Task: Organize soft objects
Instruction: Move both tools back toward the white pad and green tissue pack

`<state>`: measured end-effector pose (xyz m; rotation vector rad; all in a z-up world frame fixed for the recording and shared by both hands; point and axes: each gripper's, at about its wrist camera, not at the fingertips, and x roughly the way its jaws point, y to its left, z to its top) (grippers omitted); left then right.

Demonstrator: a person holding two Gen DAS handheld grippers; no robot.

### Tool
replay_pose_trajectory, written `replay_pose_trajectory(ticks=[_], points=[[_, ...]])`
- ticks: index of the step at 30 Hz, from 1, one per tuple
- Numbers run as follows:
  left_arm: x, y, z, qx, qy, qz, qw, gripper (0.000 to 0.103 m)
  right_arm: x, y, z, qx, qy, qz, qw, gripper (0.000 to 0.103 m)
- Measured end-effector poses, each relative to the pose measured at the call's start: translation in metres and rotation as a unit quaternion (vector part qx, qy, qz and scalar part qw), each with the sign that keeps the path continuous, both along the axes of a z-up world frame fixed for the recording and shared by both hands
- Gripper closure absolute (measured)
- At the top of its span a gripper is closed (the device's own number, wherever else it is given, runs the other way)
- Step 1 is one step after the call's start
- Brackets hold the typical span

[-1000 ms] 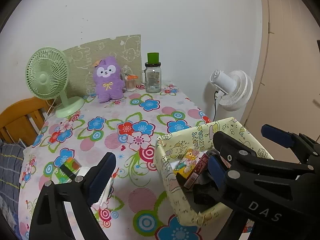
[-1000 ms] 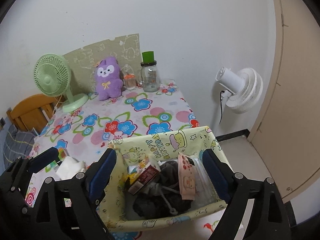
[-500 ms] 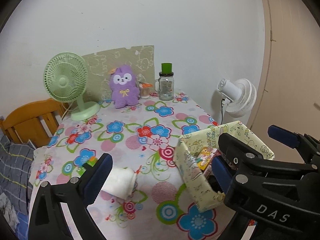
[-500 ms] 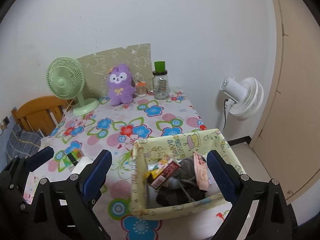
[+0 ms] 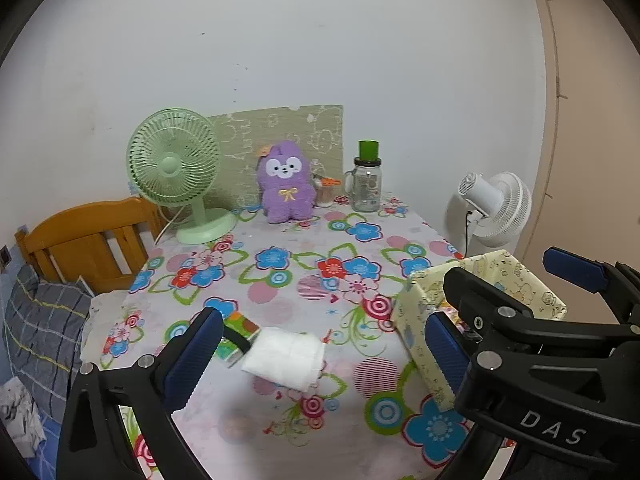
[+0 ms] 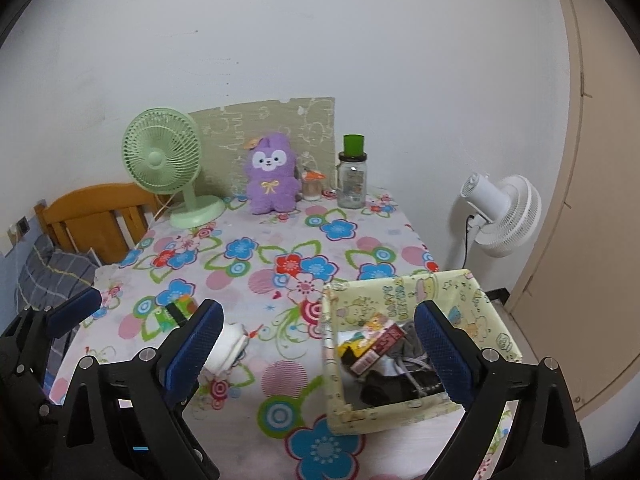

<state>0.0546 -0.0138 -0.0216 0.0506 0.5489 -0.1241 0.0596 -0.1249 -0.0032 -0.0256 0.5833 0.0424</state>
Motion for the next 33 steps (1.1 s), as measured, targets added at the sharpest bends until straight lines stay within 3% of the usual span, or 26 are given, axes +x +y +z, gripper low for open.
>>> replay_pose_trajectory(ticks=[16, 23, 33], points=[[0.001, 0.042, -0.013, 0.005, 0.005, 0.021, 0.9997, 0.000, 0.010, 0.045, -0.016, 0.002, 0.025, 0.015, 1.000, 0.005], [0.008, 0.055, -0.028, 0.024, 0.010, 0.031, 0.9992, 0.000, 0.015, 0.067, -0.030, -0.026, -0.002, 0.030, 0.999, 0.005], [0.033, 0.074, -0.054, 0.026, 0.036, 0.034, 0.9984, 0.000, 0.049, 0.077, -0.064, 0.005, 0.045, 0.034, 0.998, 0.005]])
